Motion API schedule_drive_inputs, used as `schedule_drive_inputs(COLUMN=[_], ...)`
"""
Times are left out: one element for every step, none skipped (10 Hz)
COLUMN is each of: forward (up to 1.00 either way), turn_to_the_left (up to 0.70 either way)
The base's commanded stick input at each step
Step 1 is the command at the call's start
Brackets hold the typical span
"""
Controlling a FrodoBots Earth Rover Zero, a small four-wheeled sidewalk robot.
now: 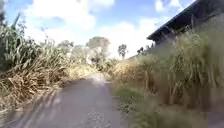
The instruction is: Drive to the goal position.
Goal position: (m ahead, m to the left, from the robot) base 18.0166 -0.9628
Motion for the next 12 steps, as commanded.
schedule_drive_inputs(forward=[0.70,0.70,0.70,0.70,0.70,0.70,0.70,0.70,0.70,0.70,0.70,0.70], turn_to_the_left=[0.34,0.34,0.34,0.34,0.34,0.34,0.34,0.34,0.26,-0.03,-0.28,-0.36])
